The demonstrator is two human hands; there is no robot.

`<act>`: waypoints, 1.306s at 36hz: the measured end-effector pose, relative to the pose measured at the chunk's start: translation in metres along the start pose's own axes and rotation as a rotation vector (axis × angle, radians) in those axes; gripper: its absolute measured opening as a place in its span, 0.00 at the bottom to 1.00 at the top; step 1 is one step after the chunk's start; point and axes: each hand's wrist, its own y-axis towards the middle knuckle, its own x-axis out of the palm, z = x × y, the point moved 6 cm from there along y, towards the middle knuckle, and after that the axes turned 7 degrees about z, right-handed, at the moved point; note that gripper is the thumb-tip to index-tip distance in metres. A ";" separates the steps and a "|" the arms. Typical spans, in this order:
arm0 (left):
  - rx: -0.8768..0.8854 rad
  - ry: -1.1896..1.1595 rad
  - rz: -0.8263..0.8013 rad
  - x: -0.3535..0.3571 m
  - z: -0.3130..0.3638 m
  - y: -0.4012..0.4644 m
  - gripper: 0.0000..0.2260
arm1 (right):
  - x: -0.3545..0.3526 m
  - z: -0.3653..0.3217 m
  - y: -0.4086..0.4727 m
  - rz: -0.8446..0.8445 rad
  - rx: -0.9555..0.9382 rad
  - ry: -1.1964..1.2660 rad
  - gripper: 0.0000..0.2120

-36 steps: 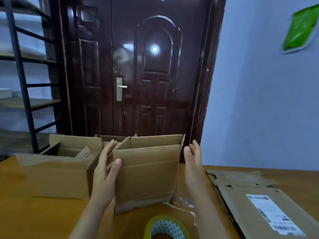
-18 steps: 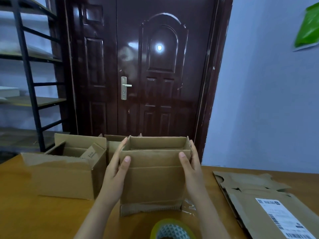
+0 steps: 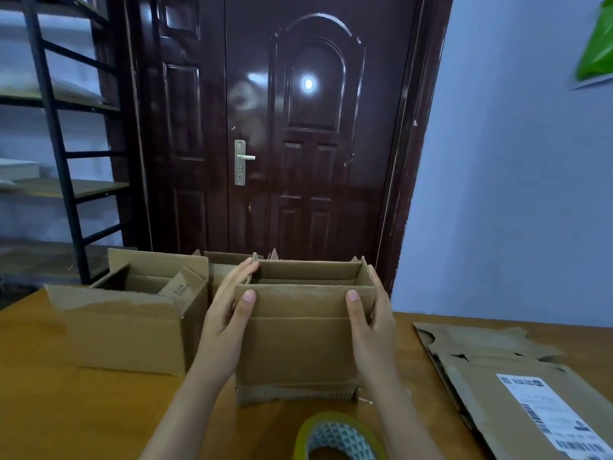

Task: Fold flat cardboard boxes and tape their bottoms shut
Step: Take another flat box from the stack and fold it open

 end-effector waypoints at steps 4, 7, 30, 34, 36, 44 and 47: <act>0.028 0.043 0.010 -0.001 0.002 0.001 0.25 | 0.001 -0.001 -0.001 0.000 -0.015 -0.007 0.26; 0.088 0.106 0.031 -0.005 0.007 0.004 0.24 | 0.000 0.000 0.002 0.022 -0.051 -0.010 0.33; 0.181 0.054 0.022 -0.009 0.011 0.004 0.19 | -0.026 -0.027 0.033 -0.082 -0.283 -0.404 0.22; 0.177 0.045 0.027 -0.012 0.010 0.005 0.19 | -0.018 -0.026 0.041 -0.236 -0.264 -0.401 0.27; 0.187 0.035 0.034 -0.013 0.010 0.006 0.19 | -0.014 -0.029 0.047 -0.311 -0.262 -0.375 0.29; 0.168 0.029 0.032 -0.012 0.010 0.004 0.21 | -0.005 -0.043 0.065 -0.395 -0.110 -0.341 0.23; 0.124 0.027 -0.019 -0.003 0.008 0.001 0.27 | -0.002 -0.041 0.064 -0.442 -0.006 -0.325 0.21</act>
